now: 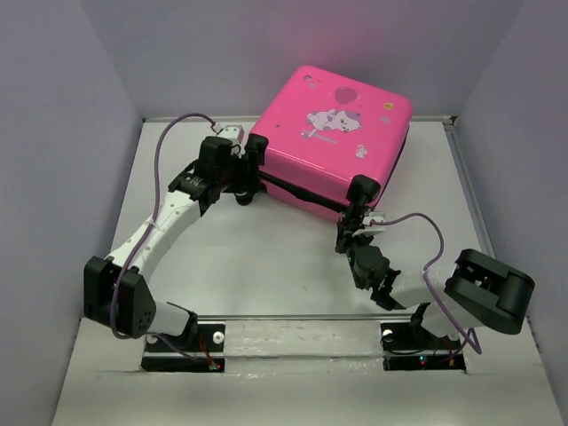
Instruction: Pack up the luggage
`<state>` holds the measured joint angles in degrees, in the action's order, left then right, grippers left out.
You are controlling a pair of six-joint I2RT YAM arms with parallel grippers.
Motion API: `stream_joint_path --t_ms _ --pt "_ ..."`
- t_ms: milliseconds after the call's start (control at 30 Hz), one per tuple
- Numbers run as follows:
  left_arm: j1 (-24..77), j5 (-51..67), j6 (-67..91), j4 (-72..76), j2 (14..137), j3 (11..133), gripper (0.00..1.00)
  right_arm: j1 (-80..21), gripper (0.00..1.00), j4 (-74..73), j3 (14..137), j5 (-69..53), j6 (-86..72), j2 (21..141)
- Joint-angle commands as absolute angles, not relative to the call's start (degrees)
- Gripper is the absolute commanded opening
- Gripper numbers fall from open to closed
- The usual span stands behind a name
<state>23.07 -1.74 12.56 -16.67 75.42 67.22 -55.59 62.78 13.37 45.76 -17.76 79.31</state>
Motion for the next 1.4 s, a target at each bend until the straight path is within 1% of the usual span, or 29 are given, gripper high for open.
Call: stream_joint_path --t_ms 0,100,267,367,433,467,500,533,567,600,633,733,800,967,1033,1167,1233,1367 --pt "22.06 5.98 9.05 -15.81 76.37 68.99 0.99 -56.87 0.07 65.13 16.70 40.34 -18.02 78.14" --pt "22.06 2.74 8.26 -17.40 80.23 73.20 0.99 -56.87 0.07 65.30 16.61 39.90 -18.10 78.13" --pt "22.06 -4.38 6.16 -19.33 86.92 76.64 0.99 -56.87 0.07 65.21 16.44 39.38 -18.28 78.05" --pt "22.06 -5.01 5.71 -19.60 89.81 77.87 0.99 -56.87 0.07 64.78 16.70 39.20 -18.19 78.13" --pt "22.06 -3.44 5.71 -19.25 91.14 77.96 0.95 -56.87 0.07 64.78 16.70 39.20 -18.19 77.96" --pt "22.06 -2.38 5.80 -19.25 91.32 77.78 0.86 -56.87 0.07 64.78 16.70 39.20 -18.19 77.96" --pt "22.15 -2.11 5.71 -18.99 91.58 77.44 0.80 -56.87 0.07 64.60 16.79 39.20 -18.11 77.87" --pt "22.15 -1.76 5.71 -18.90 91.76 77.34 0.71 -56.87 0.07 64.34 16.87 39.20 -18.02 77.61" --pt "22.06 -1.06 5.80 -18.81 92.02 77.43 0.42 -56.87 0.07 63.81 17.05 39.20 -17.84 77.35" --pt "22.15 -0.62 6.24 -18.81 92.28 77.52 0.28 -56.87 0.07 63.46 17.05 39.11 -17.84 77.08" --pt "22.15 1.39 6.50 -18.81 92.55 77.61 0.07 -56.87 0.07 63.02 17.31 38.85 -17.84 76.47" --pt "22.76 6.14 8.96 -17.15 92.03 76.38 0.06 -56.87 0.07 60.30 18.19 38.24 -17.23 75.59" --pt "23.90 12.46 10.98 -13.82 90.18 74.72 0.06 -56.87 0.07 58.20 19.85 37.18 -16.70 75.58" --pt "32.77 19.33 18.09 -7.92 83.86 69.35 0.06 -56.87 0.07 54.50 25.39 32.70 -16.96 79.00" --pt "35.84 21.78 22.03 -2.92 80.44 66.46 0.06 -56.87 0.07 52.30 29.60 29.73 -17.75 82.25" --pt "37.26 24.52 26.45 3.86 75.69 62.67 0.06 -58.80 0.07 50.80 36.38 26.99 -18.63 88.32" --pt "37.44 26.80 29.96 8.16 72.36 59.70 0.06 -60.11 0.07 51.94 39.18 25.23 -19.68 91.56" --pt "37.53 28.56 33.92 12.74 66.72 55.64 0.06 -61.52 0.07 56.41 42.97 16.21 -24.69 97.53"
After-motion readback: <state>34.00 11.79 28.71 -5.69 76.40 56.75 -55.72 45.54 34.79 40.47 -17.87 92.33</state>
